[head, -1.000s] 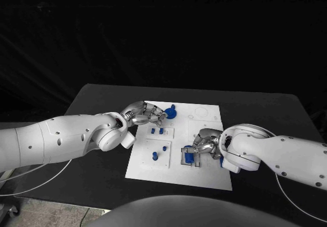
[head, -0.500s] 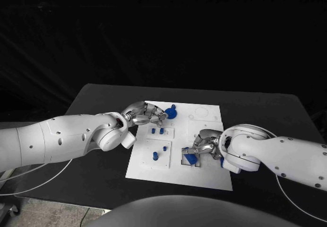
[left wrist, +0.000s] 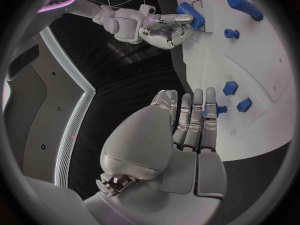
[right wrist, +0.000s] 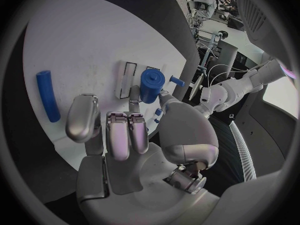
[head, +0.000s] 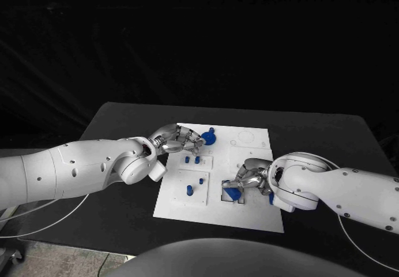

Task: Assemble the parts on the task board

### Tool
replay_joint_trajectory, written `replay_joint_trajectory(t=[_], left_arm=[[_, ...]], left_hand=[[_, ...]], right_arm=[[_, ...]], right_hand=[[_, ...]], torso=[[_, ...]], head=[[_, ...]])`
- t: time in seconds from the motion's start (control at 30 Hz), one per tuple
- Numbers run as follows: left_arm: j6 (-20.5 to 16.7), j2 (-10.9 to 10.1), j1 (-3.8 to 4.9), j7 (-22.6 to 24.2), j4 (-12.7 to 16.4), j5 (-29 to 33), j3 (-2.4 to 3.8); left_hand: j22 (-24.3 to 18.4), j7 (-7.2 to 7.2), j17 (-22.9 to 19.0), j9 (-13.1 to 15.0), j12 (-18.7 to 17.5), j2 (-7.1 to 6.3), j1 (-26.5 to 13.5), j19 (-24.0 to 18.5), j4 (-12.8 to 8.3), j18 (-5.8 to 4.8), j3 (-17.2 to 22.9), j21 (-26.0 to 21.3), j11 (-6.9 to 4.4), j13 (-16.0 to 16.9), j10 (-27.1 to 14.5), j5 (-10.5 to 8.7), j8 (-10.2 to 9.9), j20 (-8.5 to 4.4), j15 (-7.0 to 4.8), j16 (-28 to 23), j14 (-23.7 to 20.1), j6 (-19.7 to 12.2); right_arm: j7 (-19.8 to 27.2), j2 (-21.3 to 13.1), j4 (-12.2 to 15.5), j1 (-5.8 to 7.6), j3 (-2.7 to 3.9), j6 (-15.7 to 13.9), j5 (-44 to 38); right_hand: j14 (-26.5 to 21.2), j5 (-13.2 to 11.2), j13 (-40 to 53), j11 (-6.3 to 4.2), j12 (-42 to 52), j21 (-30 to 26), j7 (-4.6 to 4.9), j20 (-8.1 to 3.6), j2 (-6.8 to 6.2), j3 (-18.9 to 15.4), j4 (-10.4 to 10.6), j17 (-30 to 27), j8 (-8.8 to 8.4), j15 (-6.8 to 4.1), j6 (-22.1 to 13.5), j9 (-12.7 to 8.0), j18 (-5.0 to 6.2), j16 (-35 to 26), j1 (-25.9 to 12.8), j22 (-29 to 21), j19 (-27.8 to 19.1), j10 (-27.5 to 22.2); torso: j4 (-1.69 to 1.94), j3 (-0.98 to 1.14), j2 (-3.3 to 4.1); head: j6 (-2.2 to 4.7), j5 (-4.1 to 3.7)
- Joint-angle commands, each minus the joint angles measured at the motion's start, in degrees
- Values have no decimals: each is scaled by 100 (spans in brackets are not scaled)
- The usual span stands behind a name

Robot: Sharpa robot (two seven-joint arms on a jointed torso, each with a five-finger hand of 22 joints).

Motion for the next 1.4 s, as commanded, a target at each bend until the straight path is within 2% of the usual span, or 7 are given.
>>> replay_joint_trajectory(t=[0.03,0.67,0.87,1.03,1.1,1.2,1.4], left_arm=[[122,14,-4,14,2,9,3],[149,36,-6,-28,-33,8,3],[158,38,-6,-34,-34,6,3],[171,38,-7,-39,-36,-31,3],[176,39,-8,-40,-41,-39,3],[184,44,-10,-39,-50,-47,3],[198,38,-12,-49,-43,-62,3]], left_hand=[[12,30,-11,8,-34,-2,64,-5,-4,51,50,37,-5,-13,44,30,37,-20,-2,30,24,-16],[44,36,-21,11,-46,-17,106,-14,-6,48,95,46,-4,-37,66,71,55,-25,-4,32,26,-19],[60,41,-25,13,-46,-23,123,-18,-7,47,117,51,-3,-47,85,85,65,-28,-5,36,30,-19],[60,41,-25,13,-46,-23,123,-18,-7,47,117,51,-3,-47,85,85,65,-28,-5,36,30,-19],[60,41,-25,13,-46,-23,123,-18,-7,47,117,51,-3,-47,85,85,65,-28,-5,36,30,-19],[70,44,-27,14,-46,-26,133,-20,-7,46,130,54,-2,-53,98,92,70,-30,-6,37,33,-18],[74,45,-29,14,-46,-27,137,-21,-7,45,135,55,-3,-55,102,95,72,-31,-6,38,34,-19]], right_arm=[[-135,-36,-22,-27,-26,23,-128],[-112,-257,179,112,0,-55,-141],[363,-387,309,133,2,-269,-238],[940,-525,491,130,0,-383,-819],[1056,-556,557,120,-1,-377,-1041],[1143,-570,616,93,-2,-342,-1244],[1174,-561,638,36,-3,-279,-1394]], right_hand=[[501,-91,1509,22,22,-18,27,14,28,-127,135,1122,73,12,50,39,72,-8,-152,829,2,591],[527,-45,1509,-164,22,207,-184,-124,593,-1161,303,1197,696,-142,383,708,32,48,-1109,888,115,591],[538,247,1509,-197,22,296,-228,-162,693,-1347,271,1240,847,-175,353,973,16,81,-684,911,144,591],[545,475,1509,-225,22,425,-253,-177,576,-1383,-68,1269,1037,-195,231,1338,-10,103,281,943,179,591],[546,473,1509,-242,22,480,-269,-190,543,-1459,-119,1278,1212,-208,166,1625,-20,109,529,956,192,591],[545,456,1509,-262,22,496,-295,-209,529,-1600,-107,1273,2230,-221,486,2431,-20,105,730,958,191,591],[544,369,1509,-278,22,500,-313,-217,531,-1708,-75,1271,2778,-237,702,2854,-21,104,813,958,189,591]], torso=[[2,0,-1],[0,-1,-2],[1,0,1],[0,0,5],[-3,0,3],[-4,0,-5],[3,3,0]], head=[[1,13],[1,46],[1,47],[1,34],[1,13],[1,-5],[1,23]])
